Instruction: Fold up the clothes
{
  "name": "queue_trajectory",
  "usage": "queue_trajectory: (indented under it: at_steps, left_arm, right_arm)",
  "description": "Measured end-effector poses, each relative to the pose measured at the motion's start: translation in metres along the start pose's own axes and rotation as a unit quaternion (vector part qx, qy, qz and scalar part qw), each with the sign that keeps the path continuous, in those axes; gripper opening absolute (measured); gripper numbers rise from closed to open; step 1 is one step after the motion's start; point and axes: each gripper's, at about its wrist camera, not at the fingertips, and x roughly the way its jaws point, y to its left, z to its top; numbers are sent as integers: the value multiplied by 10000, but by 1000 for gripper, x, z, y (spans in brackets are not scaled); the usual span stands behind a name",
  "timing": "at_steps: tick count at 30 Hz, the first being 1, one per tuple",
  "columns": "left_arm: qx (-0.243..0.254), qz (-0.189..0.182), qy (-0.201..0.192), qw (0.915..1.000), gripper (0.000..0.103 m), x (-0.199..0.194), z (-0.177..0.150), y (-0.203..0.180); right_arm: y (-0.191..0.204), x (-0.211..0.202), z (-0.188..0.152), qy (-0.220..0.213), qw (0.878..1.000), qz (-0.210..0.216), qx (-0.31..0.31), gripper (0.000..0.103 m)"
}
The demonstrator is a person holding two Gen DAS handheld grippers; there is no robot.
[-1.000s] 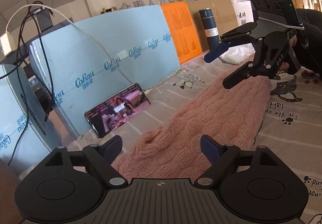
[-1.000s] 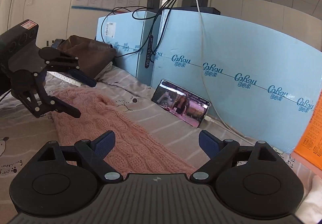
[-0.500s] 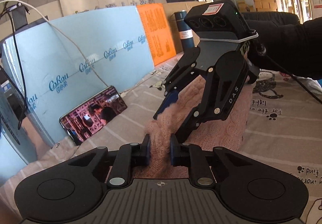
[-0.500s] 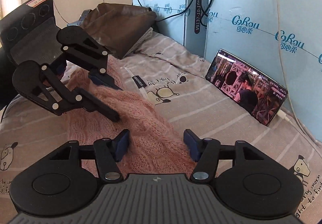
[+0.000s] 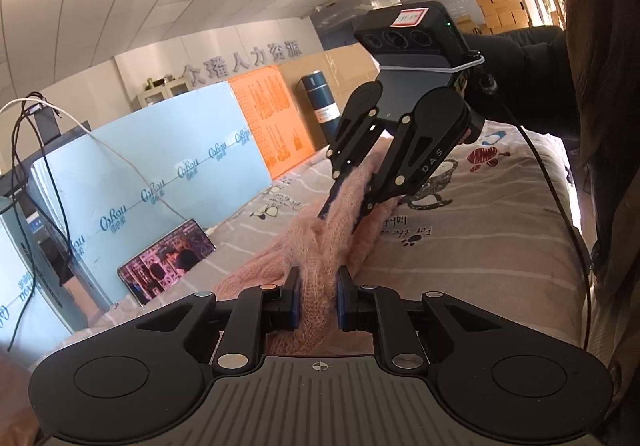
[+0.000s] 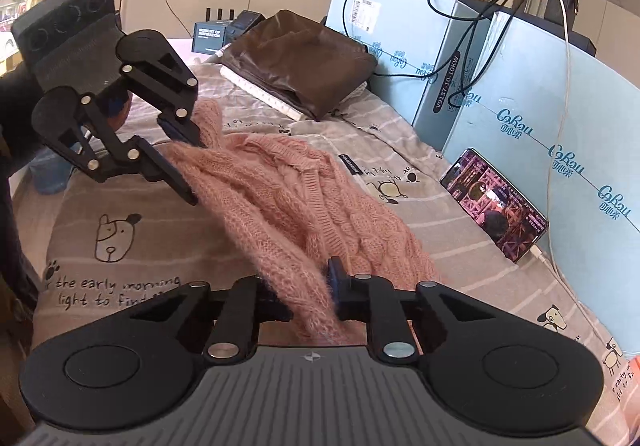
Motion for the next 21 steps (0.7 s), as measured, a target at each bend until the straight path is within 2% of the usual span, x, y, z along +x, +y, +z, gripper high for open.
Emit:
queue_trajectory:
  at_steps: [4, 7, 9, 11, 12, 13, 14, 16, 18, 19, 20, 21]
  left_arm:
    - [-188, 13, -1, 9998, 16, -10, -7, 1]
    - [-234, -81, 273, 9993, 16, -10, -12, -4]
    - [-235, -171, 495, 9983, 17, -9, -17, -11]
    - [-350, -232, 642, 9971, 19, -9, -22, -14]
    - [-407, -262, 715, 9963, 20, -8, -24, -15]
    - [-465, -292, 787, 9954, 21, -8, -27, -17]
    - [-541, -321, 828, 9946, 21, -9, -29, -18]
    - [-852, -385, 711, 9931, 30, -17, -32, -15]
    - [-1265, -408, 407, 9903, 56, -27, -34, -9]
    - [-1473, -370, 193, 9882, 63, -34, -34, -5]
    - [-1657, -295, -7, 9857, 69, -39, -34, 0]
    - [-1817, -192, -187, 9830, 72, -43, -33, 6]
  right_arm:
    - [29, -28, -15, -402, 9990, 26, 213, 9]
    - [53, -33, -31, -521, 9968, 103, 594, 9]
    - [69, -31, -40, -455, 9964, 70, 705, 9]
    - [79, -30, -49, -459, 9948, -9, 909, 13]
    - [81, -34, -53, -545, 9930, -114, 1038, 18]
    - [83, -37, -56, -632, 9909, -218, 1166, 32]
    - [84, -42, -60, -745, 9879, -345, 1315, 54]
    - [82, -61, -70, -1133, 9747, -769, 1766, 72]
    - [73, -82, -82, -1432, 9543, -1325, 2265, 76]
    - [66, -94, -90, -1562, 9395, -1671, 2548, 79]
    - [55, -106, -98, -1644, 9200, -2097, 2872, 82]
    - [45, -118, -106, -1711, 8980, -2505, 3188, 83]
